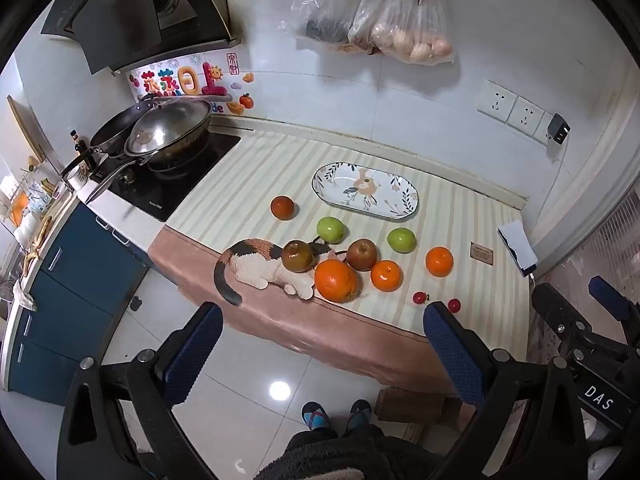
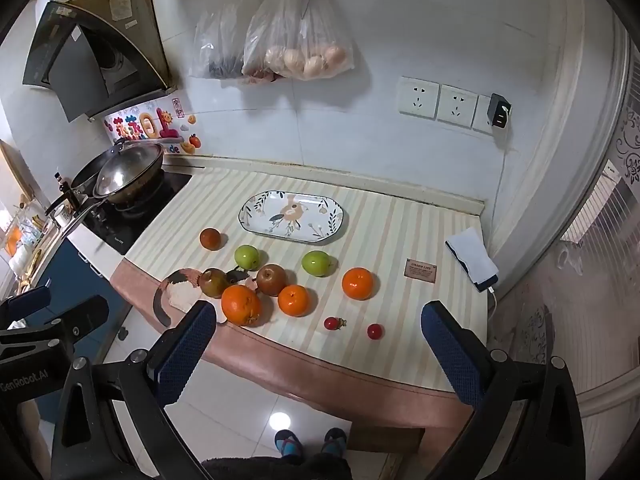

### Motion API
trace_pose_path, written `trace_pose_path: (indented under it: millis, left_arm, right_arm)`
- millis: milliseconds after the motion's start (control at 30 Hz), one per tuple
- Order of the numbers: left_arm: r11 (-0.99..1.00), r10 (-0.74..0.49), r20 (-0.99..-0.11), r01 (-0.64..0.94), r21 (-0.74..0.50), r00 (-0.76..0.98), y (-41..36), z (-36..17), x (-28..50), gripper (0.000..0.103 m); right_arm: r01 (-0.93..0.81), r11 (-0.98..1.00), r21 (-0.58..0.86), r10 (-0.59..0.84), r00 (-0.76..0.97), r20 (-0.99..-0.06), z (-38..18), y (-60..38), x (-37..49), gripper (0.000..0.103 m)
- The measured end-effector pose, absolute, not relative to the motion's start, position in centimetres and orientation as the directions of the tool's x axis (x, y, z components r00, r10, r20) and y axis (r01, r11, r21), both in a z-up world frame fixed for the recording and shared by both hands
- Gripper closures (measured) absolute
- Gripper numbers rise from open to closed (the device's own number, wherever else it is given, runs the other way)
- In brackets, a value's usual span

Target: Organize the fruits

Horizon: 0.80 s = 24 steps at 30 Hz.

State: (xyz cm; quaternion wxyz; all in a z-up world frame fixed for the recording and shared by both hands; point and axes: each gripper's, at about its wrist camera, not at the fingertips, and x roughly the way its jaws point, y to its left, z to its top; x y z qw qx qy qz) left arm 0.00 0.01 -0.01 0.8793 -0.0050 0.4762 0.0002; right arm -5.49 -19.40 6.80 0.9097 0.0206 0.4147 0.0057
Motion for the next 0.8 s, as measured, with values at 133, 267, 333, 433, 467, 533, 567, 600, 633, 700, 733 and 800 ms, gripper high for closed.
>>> trace_pose_path:
  millis: [133, 267, 333, 433, 467, 533, 567, 600, 633, 700, 733, 800]
  left_arm:
    - [1.000, -0.004, -0.837, -0.004, -0.008, 0.547, 0.04, 0.01, 0.05, 0.000]
    - [1.000, -0.003, -0.834, -0.003, -0.006, 0.552, 0.09, 0.09, 0.11, 0.000]
    - [1.000, -0.002, -0.833, -0.003, -0.005, 0.554, 0.12, 0.12, 0.15, 0.000]
    - [1.000, -0.001, -0.836, -0.007, -0.006, 0.549, 0.01, 0.00, 0.00, 0.000]
    - [1.000, -0.001, -0.835, -0.007, -0.006, 0.550, 0.00, 0.00, 0.00, 0.000]
    - [1.000, -0.001, -0.834, -0.007, -0.006, 0.551, 0.01, 0.00, 0.00, 0.000]
    - [1.000, 0.000, -0.834, -0.008, -0.006, 0.552, 0.01, -0.01, 0.02, 0.000]
    - [1.000, -0.001, -0.834, -0.008, -0.006, 0.552, 0.01, -0.02, 0.04, 0.000]
    - [1.000, 0.000, -0.834, -0.008, -0.005, 0.552, 0.01, -0.01, 0.03, 0.000]
    - [1.000, -0.001, -0.834, -0.007, -0.006, 0.552, 0.01, 0.00, 0.01, 0.000]
    - [1.000, 0.000, -0.834, -0.007, -0.005, 0.552, 0.01, -0.01, 0.03, 0.000]
    - [1.000, 0.000, -0.834, -0.007, -0.005, 0.552, 0.01, 0.00, 0.02, 0.000]
  right_arm:
    - [0.007, 0.999, 0.050, 0.033, 0.657, -0.753, 6.76, -19.35, -5.54, 0.000]
    - [0.006, 0.999, 0.051, 0.034, 0.658, -0.752, 6.70, -19.15, -5.57, 0.000]
    - [0.005, 0.999, 0.051, 0.035, 0.659, -0.751, 6.75, -19.16, -5.63, 0.000]
    - [0.005, 0.999, 0.054, 0.038, 0.658, -0.752, 6.88, -19.59, -5.69, 0.000]
    - [0.004, 0.998, 0.055, 0.038, 0.658, -0.752, 6.90, -19.64, -5.69, 0.000]
    - [0.005, 0.998, 0.055, 0.038, 0.658, -0.752, 6.97, -19.70, -5.76, 0.000]
    - [0.005, 0.998, 0.056, 0.039, 0.657, -0.752, 6.79, -19.22, -5.77, 0.000]
    - [0.005, 0.998, 0.056, 0.039, 0.657, -0.752, 6.64, -18.82, -5.78, 0.000]
    - [0.004, 0.998, 0.055, 0.038, 0.658, -0.752, 6.66, -19.10, -5.69, 0.000]
    - [0.005, 0.998, 0.056, 0.039, 0.658, -0.752, 6.57, -19.27, -5.53, 0.000]
    - [0.004, 0.998, 0.056, 0.040, 0.658, -0.752, 6.61, -19.55, -5.43, 0.000]
    - [0.003, 0.998, 0.057, 0.041, 0.658, -0.752, 6.69, -19.04, -5.73, 0.000]
